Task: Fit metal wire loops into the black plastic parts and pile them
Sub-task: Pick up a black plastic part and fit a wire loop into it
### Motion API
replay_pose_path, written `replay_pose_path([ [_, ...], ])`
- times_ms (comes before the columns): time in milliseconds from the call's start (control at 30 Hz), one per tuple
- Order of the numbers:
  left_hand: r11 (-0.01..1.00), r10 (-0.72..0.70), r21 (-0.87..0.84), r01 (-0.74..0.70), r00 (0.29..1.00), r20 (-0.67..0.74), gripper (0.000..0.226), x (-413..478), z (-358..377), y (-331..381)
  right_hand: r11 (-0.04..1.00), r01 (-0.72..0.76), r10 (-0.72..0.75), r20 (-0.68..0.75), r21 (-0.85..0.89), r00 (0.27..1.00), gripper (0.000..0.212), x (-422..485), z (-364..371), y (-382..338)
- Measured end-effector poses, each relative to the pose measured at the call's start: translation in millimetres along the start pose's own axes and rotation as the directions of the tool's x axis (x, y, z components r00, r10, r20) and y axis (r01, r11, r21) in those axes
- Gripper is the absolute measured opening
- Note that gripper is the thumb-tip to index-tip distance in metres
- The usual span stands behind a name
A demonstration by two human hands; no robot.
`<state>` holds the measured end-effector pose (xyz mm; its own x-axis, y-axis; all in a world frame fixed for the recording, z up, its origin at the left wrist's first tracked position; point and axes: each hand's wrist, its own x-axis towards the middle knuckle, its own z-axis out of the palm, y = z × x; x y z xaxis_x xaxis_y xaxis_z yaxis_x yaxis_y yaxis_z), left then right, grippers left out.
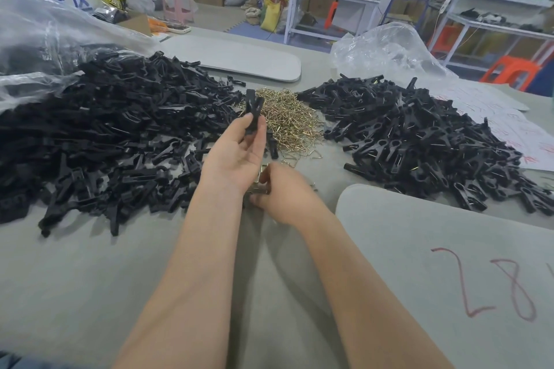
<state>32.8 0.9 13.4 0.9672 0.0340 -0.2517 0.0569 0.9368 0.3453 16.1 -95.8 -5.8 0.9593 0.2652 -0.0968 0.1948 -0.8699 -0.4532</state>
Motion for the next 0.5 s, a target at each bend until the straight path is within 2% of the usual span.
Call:
replay_pose_path([
  [133,0.990,-0.047,0.129,0.048,0.999,-0.013,0.007,-2,1,-3,0.998,0.057,-0.056,-0.028,0.041,0.998,0.010,-1,-1,2],
  [267,0.996,-0.075,0.056,0.073,0.997,0.026,0.010,-2,2,-2,0.990,0.105,-0.097,-0.085,0.092,0.992,0.011,1,-2,8],
  [333,0.995,-0.090,0.052,0.087,0.994,0.055,0.009,-2,3,-2,0.966,0.076,-0.046,-0.124,0.248,0.991,0.004,1,-7,14],
  [367,0.994,-0.088,0.072,0.084,0.994,0.060,0.008,-2,3,-2,0.920,0.062,0.003,-0.166,0.387,0.986,0.009,0,-12,17],
  [433,0.984,-0.043,0.178,0.032,0.997,0.059,0.006,-1,3,-6,0.713,0.089,0.107,-0.234,0.695,0.966,0.013,-1,-25,28],
  [467,0.955,0.013,0.294,-0.029,0.998,0.057,0.005,-1,4,-8,0.581,0.120,0.142,-0.246,0.805,0.959,0.011,-2,-33,33],
  [500,0.872,0.098,0.474,-0.121,0.992,0.073,0.001,0,4,-11,0.456,0.147,0.169,-0.247,0.878,0.954,0.009,-4,-40,38],
])
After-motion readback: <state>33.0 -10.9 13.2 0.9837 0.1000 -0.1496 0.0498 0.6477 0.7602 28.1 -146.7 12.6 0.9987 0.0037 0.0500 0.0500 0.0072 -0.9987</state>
